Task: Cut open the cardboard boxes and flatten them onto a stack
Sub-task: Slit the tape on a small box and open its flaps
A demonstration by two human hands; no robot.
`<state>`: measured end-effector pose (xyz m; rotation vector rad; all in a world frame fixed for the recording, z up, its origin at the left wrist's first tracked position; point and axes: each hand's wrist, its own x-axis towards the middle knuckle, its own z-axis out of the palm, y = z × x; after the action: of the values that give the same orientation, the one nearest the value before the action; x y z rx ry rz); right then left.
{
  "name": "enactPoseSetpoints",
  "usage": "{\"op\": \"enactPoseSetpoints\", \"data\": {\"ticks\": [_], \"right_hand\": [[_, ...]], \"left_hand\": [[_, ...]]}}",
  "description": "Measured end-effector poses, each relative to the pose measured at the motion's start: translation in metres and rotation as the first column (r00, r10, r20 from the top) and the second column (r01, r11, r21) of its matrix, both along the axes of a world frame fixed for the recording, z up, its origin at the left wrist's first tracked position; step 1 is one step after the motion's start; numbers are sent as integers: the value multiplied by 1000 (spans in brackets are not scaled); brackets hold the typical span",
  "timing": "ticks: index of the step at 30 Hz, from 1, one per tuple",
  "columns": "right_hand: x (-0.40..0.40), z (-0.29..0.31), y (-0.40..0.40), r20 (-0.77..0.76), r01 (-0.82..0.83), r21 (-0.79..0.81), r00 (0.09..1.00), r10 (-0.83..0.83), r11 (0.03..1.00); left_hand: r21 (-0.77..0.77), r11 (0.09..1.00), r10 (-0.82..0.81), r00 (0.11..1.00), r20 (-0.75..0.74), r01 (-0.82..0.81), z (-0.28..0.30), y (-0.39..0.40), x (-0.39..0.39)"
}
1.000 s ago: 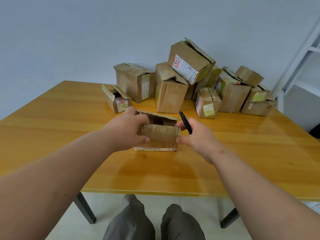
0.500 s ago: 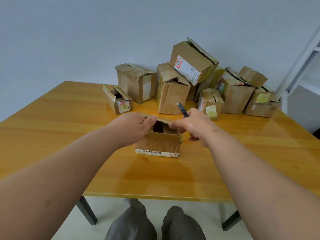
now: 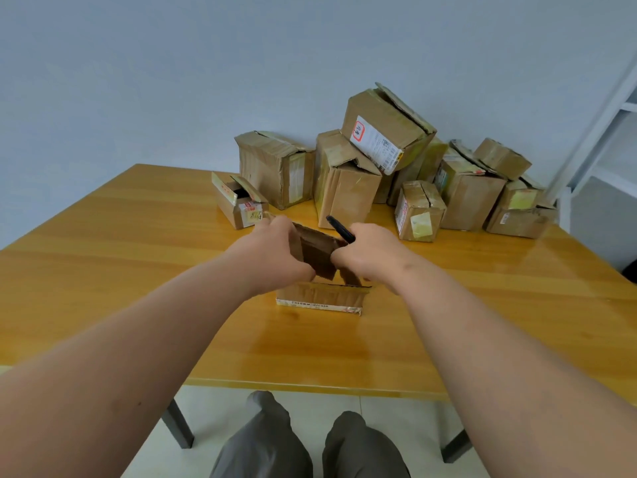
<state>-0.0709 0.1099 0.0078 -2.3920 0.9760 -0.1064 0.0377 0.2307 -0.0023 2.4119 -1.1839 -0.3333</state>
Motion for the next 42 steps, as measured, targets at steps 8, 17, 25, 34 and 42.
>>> {"op": "enactPoseSetpoints", "data": {"ticks": [8, 17, 25, 34, 42], "right_hand": [[-28, 2, 10, 119, -119, 166, 988, 100, 979], [-34, -2, 18, 117, -190, 183, 978, 170, 964], [-37, -15, 9, 85, -241, 114, 969, 232, 964], [-37, -69, 13, -214, -394, -14, 899, 382, 919], [-39, -81, 6, -165, -296, -114, 947, 275, 948]], "left_hand": [[-118, 918, 310, 869, -387, -380, -14, -4, 11], [-129, 920, 270, 837, -475, -370, -17, -2, 22], [-304, 755, -143, 305, -941, -582, -20, 17, 32], [-98, 907, 264, 733, -626, -410, -53, 46, 42], [386, 887, -319, 940, 120, 252, -70, 30, 22]]}}
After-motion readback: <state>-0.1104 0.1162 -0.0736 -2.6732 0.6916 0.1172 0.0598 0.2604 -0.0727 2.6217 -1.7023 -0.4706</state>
